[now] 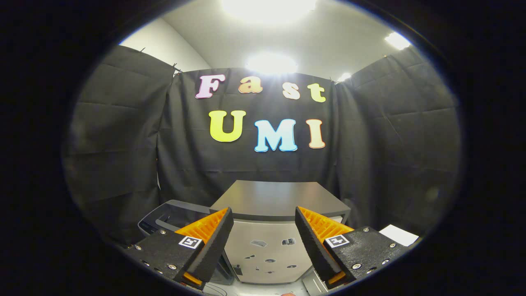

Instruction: Put the clothes into the washing machine and then close the washing machine lid.

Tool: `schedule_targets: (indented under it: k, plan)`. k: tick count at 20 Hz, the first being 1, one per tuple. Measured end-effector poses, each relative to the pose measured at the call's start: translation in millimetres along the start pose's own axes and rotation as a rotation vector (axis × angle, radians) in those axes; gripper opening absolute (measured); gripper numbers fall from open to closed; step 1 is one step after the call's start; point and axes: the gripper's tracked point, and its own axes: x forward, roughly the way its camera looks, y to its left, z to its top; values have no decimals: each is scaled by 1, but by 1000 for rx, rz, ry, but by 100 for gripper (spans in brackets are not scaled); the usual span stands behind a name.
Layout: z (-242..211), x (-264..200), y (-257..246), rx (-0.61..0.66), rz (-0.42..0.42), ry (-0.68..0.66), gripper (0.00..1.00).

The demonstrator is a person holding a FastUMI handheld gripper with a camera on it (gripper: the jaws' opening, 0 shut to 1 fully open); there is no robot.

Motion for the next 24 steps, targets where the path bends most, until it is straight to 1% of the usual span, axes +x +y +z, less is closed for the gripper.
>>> schedule_targets:
  k: [5, 13, 24]
  plan:
    - [-4, -25, -10, 47, -20, -16, 93]
    - [0, -37, -10, 58, -16, -25, 93]
    - [5, -39, -4, 37, 35, -32, 93]
